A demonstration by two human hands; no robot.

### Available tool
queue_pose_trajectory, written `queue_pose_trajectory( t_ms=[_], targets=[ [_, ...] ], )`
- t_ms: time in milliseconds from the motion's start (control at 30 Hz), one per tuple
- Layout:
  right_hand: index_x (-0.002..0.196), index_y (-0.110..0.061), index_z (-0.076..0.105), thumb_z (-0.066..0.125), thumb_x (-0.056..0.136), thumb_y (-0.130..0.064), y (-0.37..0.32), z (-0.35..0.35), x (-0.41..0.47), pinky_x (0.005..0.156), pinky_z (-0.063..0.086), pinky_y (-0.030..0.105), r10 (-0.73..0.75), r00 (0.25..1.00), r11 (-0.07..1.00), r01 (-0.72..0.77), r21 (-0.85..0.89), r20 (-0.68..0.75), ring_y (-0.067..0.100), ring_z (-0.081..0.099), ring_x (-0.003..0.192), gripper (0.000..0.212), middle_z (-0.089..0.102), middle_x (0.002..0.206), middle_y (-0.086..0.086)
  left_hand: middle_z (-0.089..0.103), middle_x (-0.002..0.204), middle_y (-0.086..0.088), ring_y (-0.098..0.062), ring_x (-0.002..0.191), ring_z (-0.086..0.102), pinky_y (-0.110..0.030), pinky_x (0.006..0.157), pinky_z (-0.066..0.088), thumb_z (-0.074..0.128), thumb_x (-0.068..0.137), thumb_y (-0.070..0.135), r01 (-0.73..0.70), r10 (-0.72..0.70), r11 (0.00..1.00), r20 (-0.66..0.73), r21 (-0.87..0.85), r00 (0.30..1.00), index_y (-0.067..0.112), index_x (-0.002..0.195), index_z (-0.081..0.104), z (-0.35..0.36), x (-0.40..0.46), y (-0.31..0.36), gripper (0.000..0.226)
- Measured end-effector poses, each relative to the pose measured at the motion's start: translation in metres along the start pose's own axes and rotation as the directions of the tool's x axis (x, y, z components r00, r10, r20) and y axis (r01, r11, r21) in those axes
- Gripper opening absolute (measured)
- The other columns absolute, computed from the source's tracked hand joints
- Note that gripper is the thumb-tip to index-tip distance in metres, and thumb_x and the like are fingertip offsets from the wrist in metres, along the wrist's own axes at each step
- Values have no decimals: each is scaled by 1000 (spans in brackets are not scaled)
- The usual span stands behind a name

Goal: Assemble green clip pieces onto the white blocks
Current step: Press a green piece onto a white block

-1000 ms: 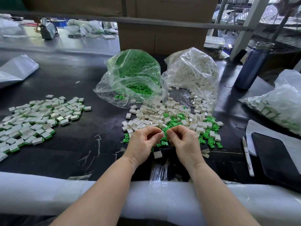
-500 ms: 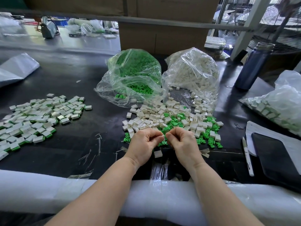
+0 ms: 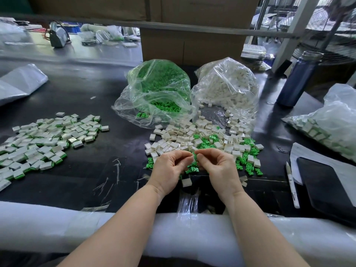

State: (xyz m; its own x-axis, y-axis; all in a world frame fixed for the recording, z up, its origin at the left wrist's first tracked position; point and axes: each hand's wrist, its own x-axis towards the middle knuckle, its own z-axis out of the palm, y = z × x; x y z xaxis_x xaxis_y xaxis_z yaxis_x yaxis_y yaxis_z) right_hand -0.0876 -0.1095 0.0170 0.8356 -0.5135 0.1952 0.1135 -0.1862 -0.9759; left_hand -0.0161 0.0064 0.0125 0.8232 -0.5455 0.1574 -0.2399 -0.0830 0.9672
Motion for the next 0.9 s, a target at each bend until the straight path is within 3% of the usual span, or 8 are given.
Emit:
queue_pose_trajectory(
  t_ms=[133, 200, 267, 367, 700, 900],
  targets=[
    [79, -12, 69, 65, 83, 2, 1, -1, 2, 57, 49, 14, 0, 998, 1000, -2, -17, -69, 1, 58, 59, 14, 67, 70, 0, 59, 76, 2, -8, 68, 55, -21, 72, 50, 74, 76, 8, -50, 48, 995, 23, 88, 999, 28, 93, 59, 0, -1, -2, 30],
    [80, -11, 69, 66, 82, 1, 2, -1, 2, 56, 49, 15, 10, 997, 1000, -11, -19, -78, 2, 58, 58, 13, 67, 70, 2, 58, 76, 6, -6, 67, 54, -18, 70, 49, 76, 73, 6, -67, 65, 985, 18, 160, 998, 30, 85, 56, 0, -1, -4, 33],
    [80, -12, 70, 66, 83, -1, 2, -1, 2, 58, 50, 15, 25, 998, 1000, -25, 4, -64, 4, 59, 59, 12, 68, 69, 2, 59, 75, 7, -2, 68, 54, -17, 72, 49, 71, 78, 8, -74, 75, 989, 1, 129, 997, 27, 83, 59, 0, -1, -4, 23],
    [78, -14, 69, 65, 84, -2, 1, -1, 1, 58, 50, 15, 30, 999, 999, -30, 13, -30, 4, 60, 58, 14, 67, 64, -1, 63, 77, 4, -10, 75, 58, -25, 76, 52, 63, 87, 16, -60, 61, 992, -5, 107, 998, 22, 85, 64, -1, 1, -4, 6],
    [70, -17, 64, 66, 85, -8, 6, 0, 2, 58, 44, 19, 71, 997, 984, -65, -164, 29, 4, 52, 55, 17, 59, 61, -4, 57, 70, 9, -4, 67, 50, -19, 69, 43, 61, 88, 14, -81, 71, 968, 52, 236, 996, 11, 85, 69, -1, 1, -6, 8],
    [73, -10, 68, 67, 83, -7, 5, 1, 2, 55, 47, 17, 72, 997, 997, -73, -26, -10, 3, 55, 54, 11, 63, 57, -4, 62, 73, 7, -1, 66, 53, -15, 69, 45, 61, 88, 16, -41, 38, 989, 19, 145, 999, 14, 90, 69, 0, 1, -5, 8]
  ],
)
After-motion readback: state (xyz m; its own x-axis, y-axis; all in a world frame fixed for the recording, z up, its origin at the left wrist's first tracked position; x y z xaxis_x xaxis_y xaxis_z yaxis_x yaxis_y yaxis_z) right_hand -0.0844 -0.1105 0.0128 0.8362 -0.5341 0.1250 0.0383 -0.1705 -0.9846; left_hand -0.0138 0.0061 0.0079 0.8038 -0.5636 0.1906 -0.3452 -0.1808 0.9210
